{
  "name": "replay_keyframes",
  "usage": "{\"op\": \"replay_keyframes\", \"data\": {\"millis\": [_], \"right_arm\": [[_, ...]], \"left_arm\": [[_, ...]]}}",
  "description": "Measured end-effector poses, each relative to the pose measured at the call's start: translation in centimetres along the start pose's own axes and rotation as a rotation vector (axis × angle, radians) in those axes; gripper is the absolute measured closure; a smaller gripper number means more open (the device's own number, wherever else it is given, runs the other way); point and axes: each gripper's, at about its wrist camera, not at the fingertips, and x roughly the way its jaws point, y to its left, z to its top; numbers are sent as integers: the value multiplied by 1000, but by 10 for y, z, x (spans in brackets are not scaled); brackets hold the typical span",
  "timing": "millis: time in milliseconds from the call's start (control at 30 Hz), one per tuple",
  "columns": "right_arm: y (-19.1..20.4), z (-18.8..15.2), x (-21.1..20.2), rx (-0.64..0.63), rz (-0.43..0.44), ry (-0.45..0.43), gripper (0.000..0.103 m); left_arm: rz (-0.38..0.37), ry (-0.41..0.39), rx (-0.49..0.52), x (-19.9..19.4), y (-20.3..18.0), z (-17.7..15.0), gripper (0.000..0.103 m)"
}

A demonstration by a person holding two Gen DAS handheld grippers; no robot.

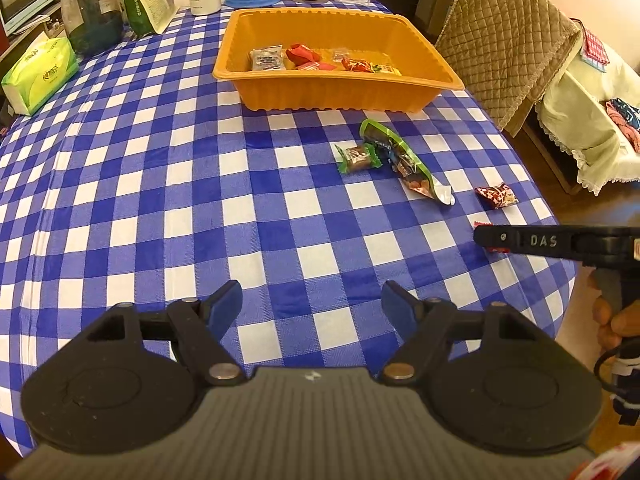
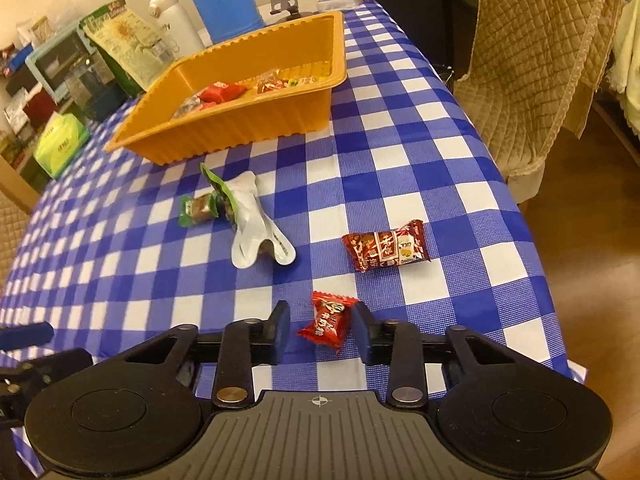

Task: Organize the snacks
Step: 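Grasp the white-and-green snack bag with the left gripper while the right holds the red candy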

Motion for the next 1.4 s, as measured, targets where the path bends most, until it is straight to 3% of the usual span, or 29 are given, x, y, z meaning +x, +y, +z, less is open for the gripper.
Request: {"op": "replay_keyframes", "data": {"millis": [200, 233, 567, 900, 1400], "right_arm": [[1, -7, 1, -44, -18, -6, 79], [0, -7, 0, -49, -17, -9, 84], [-9, -2, -25, -21, 38, -64, 85], [-29, 14, -47, 46, 14, -126, 85], [-55, 20, -52, 123, -31, -143, 85]], "left_arm": [[-33, -7, 5, 4, -4, 5, 28], [-40, -9, 5, 6, -5, 6, 28], [-124, -29, 6, 21, -22, 21, 30], [-186, -71, 35, 46, -53, 46, 37], [-185, 7, -41, 109, -62, 86, 66]]}}
